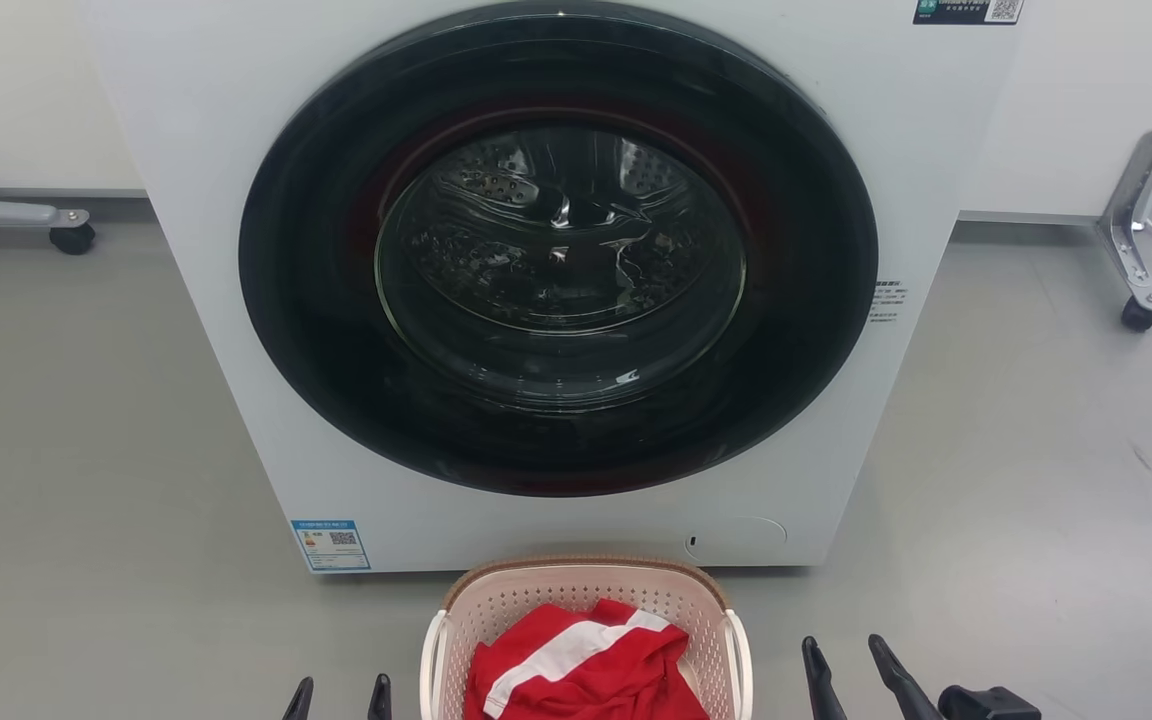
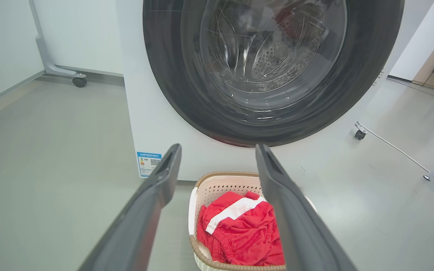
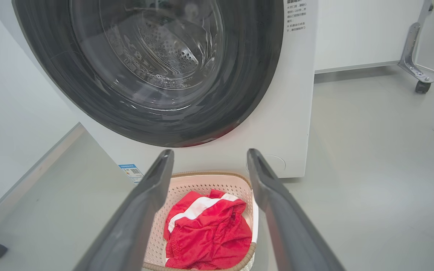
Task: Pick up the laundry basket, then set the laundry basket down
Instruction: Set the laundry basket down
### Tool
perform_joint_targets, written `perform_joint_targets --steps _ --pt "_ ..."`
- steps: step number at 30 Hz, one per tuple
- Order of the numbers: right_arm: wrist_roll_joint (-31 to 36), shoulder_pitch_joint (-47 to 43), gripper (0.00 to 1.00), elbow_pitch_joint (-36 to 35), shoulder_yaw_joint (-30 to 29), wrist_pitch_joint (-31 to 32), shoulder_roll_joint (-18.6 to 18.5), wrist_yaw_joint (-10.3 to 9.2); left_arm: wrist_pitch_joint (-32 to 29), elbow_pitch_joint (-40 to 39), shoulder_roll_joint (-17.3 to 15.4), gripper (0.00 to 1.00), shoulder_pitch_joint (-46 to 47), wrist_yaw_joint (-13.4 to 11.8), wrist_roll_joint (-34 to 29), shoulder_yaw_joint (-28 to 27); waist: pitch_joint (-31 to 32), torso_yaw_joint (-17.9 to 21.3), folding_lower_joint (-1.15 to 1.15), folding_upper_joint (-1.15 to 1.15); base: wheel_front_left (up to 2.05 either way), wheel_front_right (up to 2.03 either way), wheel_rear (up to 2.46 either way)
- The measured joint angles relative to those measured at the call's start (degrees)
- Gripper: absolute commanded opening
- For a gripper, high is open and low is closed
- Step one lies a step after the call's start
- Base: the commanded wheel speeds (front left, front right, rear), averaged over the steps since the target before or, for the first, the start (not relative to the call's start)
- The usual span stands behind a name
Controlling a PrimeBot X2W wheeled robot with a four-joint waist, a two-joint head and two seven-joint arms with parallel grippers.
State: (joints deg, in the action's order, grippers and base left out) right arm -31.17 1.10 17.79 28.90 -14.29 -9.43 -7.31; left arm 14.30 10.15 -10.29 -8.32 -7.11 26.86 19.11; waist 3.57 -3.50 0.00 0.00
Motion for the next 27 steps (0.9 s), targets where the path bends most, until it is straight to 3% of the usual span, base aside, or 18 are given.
perform_joint_targets --steps 10,27 --pt "6.81 -4.51 1.00 -6.47 -3.20 0.00 2.20 0.00 0.00 -3.68 2.04 1.00 -2.79 -0.02 -3.46 -3.31 -0.60 0.63 0.00 0.00 0.00 0.00 0.00" --pt "12.77 -5.78 1.00 -10.93 -7.19 0.00 3.83 0.00 0.00 -6.56 3.64 1.00 -2.79 -0.01 -6.45 -6.22 -1.21 1.20 0.00 0.00 0.00 0.00 0.00"
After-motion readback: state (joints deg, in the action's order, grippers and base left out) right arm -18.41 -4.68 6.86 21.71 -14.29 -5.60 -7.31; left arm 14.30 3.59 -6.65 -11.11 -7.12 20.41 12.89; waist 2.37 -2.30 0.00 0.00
